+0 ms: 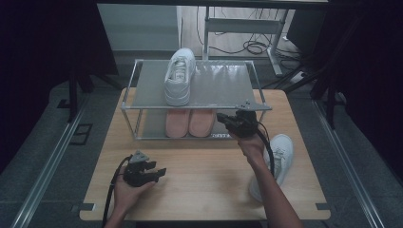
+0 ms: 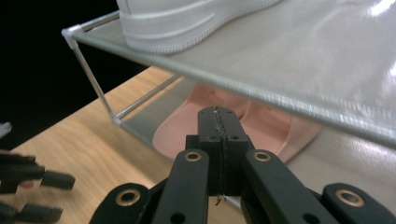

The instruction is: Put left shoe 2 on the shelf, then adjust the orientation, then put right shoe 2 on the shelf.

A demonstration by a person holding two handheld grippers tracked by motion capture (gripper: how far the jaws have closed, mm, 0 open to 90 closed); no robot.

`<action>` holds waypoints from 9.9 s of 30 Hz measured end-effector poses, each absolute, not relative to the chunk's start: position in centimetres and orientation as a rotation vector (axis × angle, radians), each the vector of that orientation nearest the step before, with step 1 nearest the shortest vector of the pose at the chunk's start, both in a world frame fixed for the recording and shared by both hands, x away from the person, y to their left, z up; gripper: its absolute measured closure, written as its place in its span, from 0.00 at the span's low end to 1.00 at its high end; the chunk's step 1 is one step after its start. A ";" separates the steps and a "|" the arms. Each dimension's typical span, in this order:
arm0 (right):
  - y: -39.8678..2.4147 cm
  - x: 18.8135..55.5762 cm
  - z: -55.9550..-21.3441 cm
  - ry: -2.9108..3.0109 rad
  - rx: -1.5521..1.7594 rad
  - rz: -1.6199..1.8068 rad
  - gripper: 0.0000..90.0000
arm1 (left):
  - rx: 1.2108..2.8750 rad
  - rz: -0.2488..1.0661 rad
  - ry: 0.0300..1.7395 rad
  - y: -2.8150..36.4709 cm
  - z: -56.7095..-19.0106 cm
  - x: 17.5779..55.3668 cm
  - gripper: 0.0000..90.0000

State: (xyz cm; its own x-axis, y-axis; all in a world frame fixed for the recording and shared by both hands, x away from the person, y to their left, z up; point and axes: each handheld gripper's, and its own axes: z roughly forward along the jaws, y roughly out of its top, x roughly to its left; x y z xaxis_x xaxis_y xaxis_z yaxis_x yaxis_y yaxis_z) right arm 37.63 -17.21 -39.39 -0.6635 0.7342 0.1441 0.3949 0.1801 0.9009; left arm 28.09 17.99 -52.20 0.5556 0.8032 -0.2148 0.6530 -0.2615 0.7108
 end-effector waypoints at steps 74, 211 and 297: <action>-24.7 24.9 -44.9 2.177 1.134 1.240 1.00 | 1.988 0.240 1.177 18.3 -52.0 28.0 0.50; -37.6 24.2 -43.1 2.067 1.287 1.205 0.96 | 2.004 0.202 1.182 18.0 -52.5 28.2 0.50; -39.5 25.7 -45.5 2.030 1.395 1.193 0.91 | 1.995 0.203 1.183 18.4 -52.5 28.2 0.50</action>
State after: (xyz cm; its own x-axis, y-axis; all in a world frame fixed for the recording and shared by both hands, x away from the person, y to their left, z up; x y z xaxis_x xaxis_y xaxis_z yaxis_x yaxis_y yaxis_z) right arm 25.71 -39.53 -45.54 -0.4203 0.8974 0.1341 0.5539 0.1367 0.8213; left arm 28.19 18.42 -52.47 0.5518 0.7978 -0.2430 0.6709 -0.2515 0.6976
